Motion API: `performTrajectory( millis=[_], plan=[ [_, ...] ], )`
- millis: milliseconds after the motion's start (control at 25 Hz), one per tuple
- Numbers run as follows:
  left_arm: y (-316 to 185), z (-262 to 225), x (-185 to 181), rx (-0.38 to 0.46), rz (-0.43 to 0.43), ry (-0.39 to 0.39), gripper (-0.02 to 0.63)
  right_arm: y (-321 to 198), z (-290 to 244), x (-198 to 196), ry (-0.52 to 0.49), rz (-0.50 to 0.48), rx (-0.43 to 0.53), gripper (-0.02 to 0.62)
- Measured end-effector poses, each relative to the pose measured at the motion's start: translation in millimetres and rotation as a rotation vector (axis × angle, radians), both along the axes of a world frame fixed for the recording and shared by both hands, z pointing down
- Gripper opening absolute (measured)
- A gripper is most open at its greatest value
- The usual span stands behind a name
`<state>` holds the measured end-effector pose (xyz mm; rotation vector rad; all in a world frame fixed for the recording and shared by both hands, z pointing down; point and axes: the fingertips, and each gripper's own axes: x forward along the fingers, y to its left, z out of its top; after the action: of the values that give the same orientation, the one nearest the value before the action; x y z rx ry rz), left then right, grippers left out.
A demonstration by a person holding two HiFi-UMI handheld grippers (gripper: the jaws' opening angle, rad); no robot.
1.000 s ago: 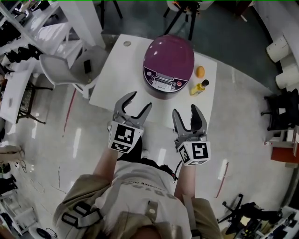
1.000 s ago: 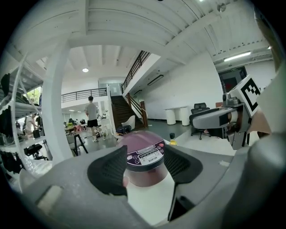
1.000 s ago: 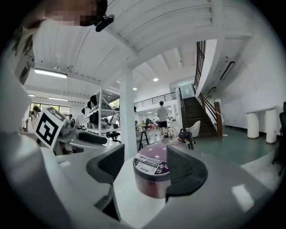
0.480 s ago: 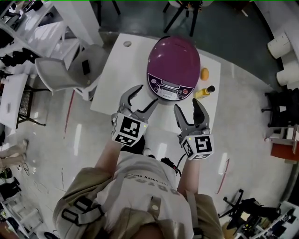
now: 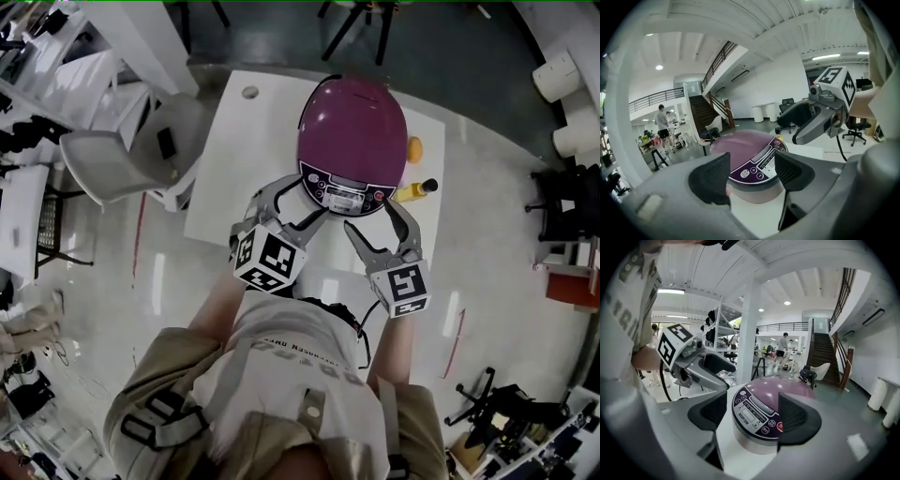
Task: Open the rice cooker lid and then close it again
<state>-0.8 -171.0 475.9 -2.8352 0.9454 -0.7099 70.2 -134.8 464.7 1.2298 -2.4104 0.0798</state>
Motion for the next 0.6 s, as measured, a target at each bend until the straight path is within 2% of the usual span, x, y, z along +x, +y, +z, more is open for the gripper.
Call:
performTrajectory(
  millis=[320, 600],
  plan=[
    [7.6, 34.3, 21.6, 0.038, 0.233, -0.217, 0.319, -3.9, 39.0, -9.5, 0.248, -0.127, -0.115, 0.342],
    [10.6, 52.4, 41.5, 0.071, 0.338, -0.379, 0.353, -2.9, 63.2, -11.2, 0.392, -0.225, -0.200, 0.373]
  ],
)
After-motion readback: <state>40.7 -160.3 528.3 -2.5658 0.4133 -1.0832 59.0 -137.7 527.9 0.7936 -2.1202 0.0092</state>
